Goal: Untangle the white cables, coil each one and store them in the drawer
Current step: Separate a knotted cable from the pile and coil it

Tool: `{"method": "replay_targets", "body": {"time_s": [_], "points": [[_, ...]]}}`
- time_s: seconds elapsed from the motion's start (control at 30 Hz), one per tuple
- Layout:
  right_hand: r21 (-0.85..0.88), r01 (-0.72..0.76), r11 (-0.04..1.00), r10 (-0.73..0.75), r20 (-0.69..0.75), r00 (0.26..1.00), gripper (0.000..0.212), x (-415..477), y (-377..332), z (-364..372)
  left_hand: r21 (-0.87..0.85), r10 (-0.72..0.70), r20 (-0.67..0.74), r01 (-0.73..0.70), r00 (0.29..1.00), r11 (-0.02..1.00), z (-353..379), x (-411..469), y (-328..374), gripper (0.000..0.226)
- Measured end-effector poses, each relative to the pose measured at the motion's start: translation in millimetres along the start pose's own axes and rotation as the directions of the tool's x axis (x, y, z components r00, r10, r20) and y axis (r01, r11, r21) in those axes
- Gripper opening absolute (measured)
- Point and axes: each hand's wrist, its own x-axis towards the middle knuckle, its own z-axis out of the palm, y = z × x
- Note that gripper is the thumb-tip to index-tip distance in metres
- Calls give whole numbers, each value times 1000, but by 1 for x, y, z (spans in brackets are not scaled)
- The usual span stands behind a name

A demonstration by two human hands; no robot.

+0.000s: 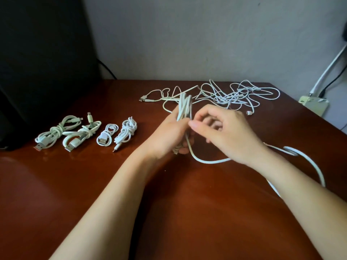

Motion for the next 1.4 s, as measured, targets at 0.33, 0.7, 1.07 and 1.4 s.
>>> {"method": "replay_targets", "body": {"time_s": [0.33, 0.7, 1.07, 1.4], "points": [[-485, 264, 834, -209, 165, 964, 27, -13, -13, 8, -172, 11, -276, -61, 961, 983, -17, 6, 4, 29], [-223, 463, 858, -454, 93, 886, 24, -11, -7, 16, -215, 81, -213, -128, 974, 968, -4, 1, 5, 18], [16, 184, 983, -184, 175, 967, 43, -8, -2, 13, -469, 74, -240, -182, 968, 864, -12, 3, 14, 19], [141, -252, 957, 198, 314, 929, 37, 3, 3, -1, -638, 65, -206, -184, 976, 747, -30, 2, 19, 23]]}}
